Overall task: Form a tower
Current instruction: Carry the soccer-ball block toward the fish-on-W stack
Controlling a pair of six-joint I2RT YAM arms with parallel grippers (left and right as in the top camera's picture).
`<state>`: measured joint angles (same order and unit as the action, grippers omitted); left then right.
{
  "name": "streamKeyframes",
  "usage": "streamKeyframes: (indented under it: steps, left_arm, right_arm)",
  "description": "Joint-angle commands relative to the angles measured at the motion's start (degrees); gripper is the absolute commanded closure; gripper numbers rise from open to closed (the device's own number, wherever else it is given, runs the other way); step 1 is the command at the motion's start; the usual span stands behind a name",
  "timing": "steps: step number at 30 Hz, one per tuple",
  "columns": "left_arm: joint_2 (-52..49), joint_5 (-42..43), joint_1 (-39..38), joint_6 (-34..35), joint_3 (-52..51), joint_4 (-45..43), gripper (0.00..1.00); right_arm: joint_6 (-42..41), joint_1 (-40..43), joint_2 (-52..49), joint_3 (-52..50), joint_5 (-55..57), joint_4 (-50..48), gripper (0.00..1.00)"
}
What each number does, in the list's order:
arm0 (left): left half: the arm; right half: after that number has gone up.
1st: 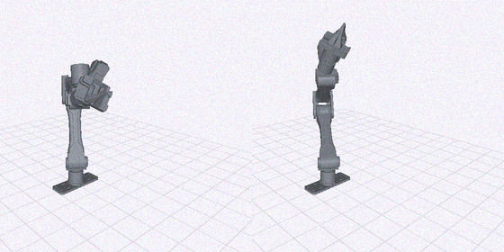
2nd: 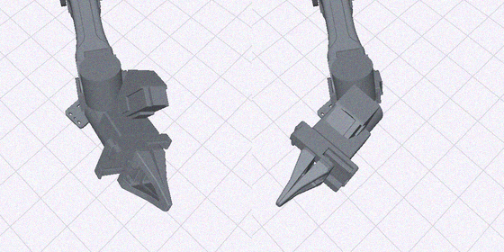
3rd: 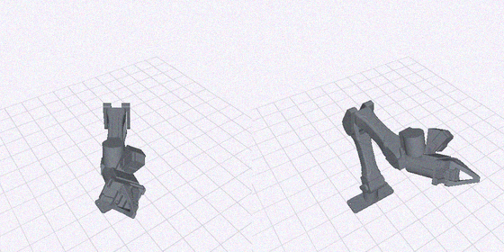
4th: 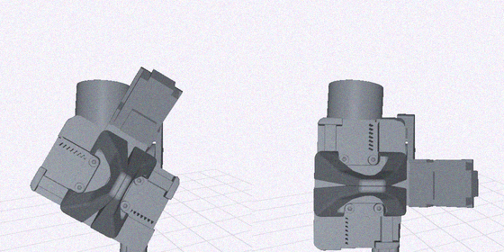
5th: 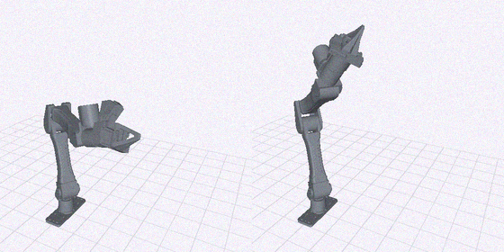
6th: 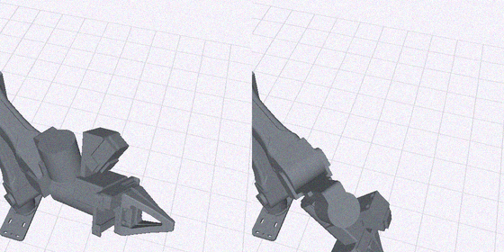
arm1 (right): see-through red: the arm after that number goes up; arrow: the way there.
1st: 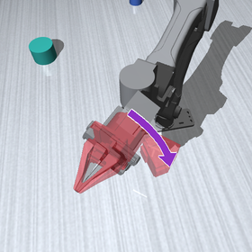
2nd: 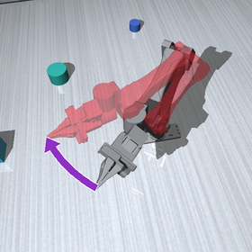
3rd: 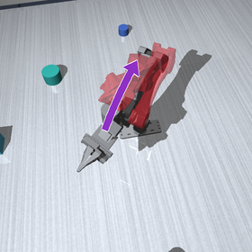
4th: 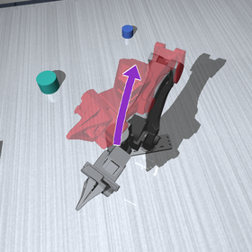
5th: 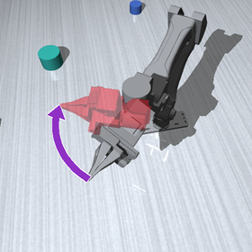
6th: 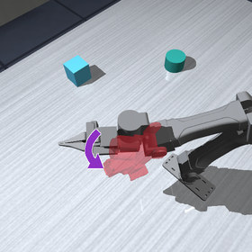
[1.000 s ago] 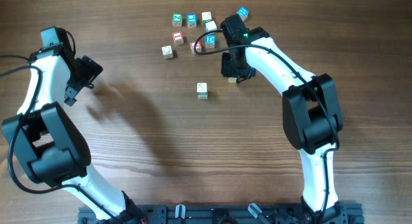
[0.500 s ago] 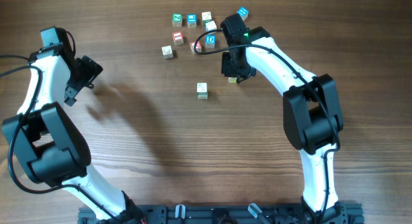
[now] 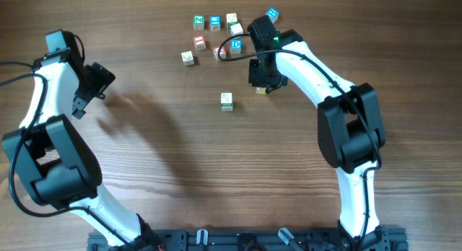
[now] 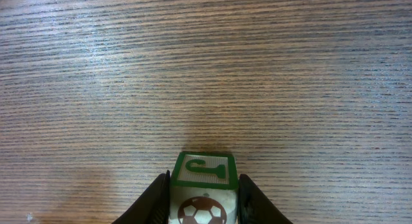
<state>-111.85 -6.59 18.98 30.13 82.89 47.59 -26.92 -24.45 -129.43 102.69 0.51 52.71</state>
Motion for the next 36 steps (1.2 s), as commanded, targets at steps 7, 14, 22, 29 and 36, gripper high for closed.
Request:
streamKeyframes:
  steps: [7, 14, 22, 29, 36]
  left_arm:
    - [1.2, -0.5, 0.2, 0.2, 0.6, 0.0, 0.00]
    - [1.2, -0.5, 0.2, 0.2, 0.6, 0.0, 0.00]
    - [1.2, -0.5, 0.2, 0.2, 0.6, 0.0, 0.00]
    - [1.2, -0.5, 0.2, 0.2, 0.6, 0.0, 0.00]
    - [1.2, -0.5, 0.2, 0.2, 0.6, 0.0, 0.00]
  right_arm:
    - [0.0, -0.1, 2.4, 1.4, 0.8, 0.5, 0.83]
    - [0.0, -0.1, 10.1, 1.4, 0.8, 0.9, 0.85]
    - [0.0, -0.1, 16.1, 1.4, -4.9, 5.6, 0.85]
    - [0.0, -0.4, 16.2, 1.4, -12.3, 6.8, 0.86]
    - [-0.1, -4.5, 16.2, 1.3, -9.7, 7.7, 0.85]
